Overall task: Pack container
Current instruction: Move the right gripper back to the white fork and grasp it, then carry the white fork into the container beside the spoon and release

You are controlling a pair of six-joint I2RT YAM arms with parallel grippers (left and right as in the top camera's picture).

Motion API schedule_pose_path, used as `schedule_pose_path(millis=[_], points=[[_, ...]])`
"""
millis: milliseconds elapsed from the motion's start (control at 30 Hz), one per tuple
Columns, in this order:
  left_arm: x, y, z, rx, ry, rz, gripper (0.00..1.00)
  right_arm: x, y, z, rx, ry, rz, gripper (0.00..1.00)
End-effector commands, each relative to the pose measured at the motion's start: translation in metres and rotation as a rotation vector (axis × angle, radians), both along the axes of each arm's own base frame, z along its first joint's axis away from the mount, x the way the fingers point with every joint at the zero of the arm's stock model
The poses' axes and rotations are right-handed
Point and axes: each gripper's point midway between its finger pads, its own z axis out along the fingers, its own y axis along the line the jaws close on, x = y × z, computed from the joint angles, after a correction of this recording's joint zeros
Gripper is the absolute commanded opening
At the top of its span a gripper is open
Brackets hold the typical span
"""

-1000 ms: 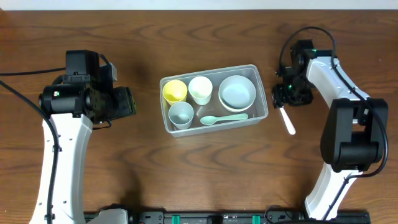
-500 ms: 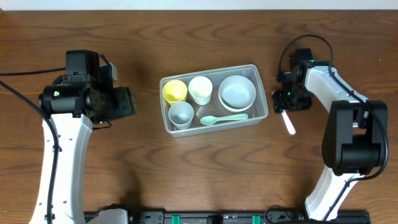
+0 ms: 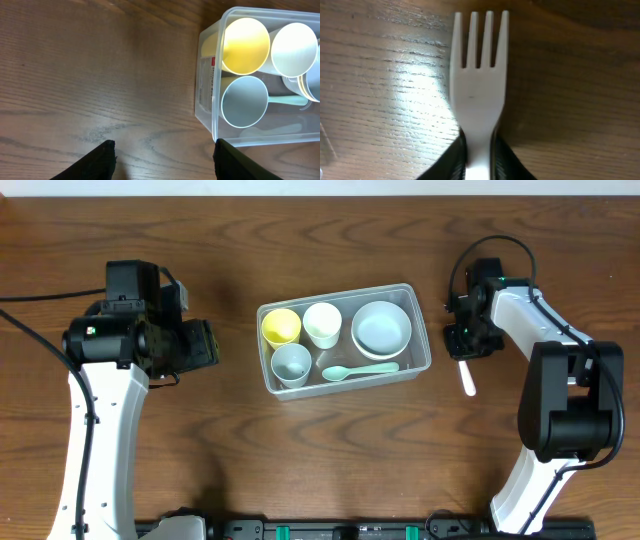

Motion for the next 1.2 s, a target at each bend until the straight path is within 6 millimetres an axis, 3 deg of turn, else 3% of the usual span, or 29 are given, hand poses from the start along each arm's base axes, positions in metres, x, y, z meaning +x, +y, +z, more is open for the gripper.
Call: schedule_pose_path(millis=[0,233,333,433,533,633,767,867,1000,1167], points=[[-0.001,0.000,0.000,-0.007,0.000,-0.004,0.63,-0.017,0.012,-0.020,0.044,0.070,0.015,0.15],[-0.001,0.000,0.000,-0.007,0.000,-0.004,0.63,-0.014,0.013,-0.017,0.044,0.061,0.016,0.01],[-0.001,0.000,0.000,-0.007,0.000,-0.004,0.63,-0.003,0.013,-0.002,0.046,0.009,0.017,0.01],[-0.001,0.000,0.000,-0.007,-0.001,-0.004,0.64,0.020,0.014,0.034,0.050,-0.107,0.020,0.01],[-0.001,0.000,0.000,-0.007,-0.001,-0.004,0.64,0.045,0.021,0.094,0.071,-0.281,0.039,0.01],[-0.001,0.000,0.000,-0.007,-0.001,-0.004,0.64,0.058,0.047,0.162,0.112,-0.466,0.198,0.01],[-0.001,0.000,0.000,-0.007,-0.001,-0.004,0.63,0.043,0.096,0.215,0.109,-0.609,0.533,0.01],[-0.001,0.000,0.000,-0.007,-0.001,-0.004,0.63,0.019,0.136,0.221,0.100,-0.611,0.784,0.01],[-0.001,0.000,0.000,-0.007,0.000,-0.004,0.64,-0.016,0.184,0.205,0.106,-0.544,1.073,0.01],[-0.001,0.000,0.000,-0.007,0.000,-0.004,0.64,-0.038,0.217,0.175,0.119,-0.468,1.261,0.01]])
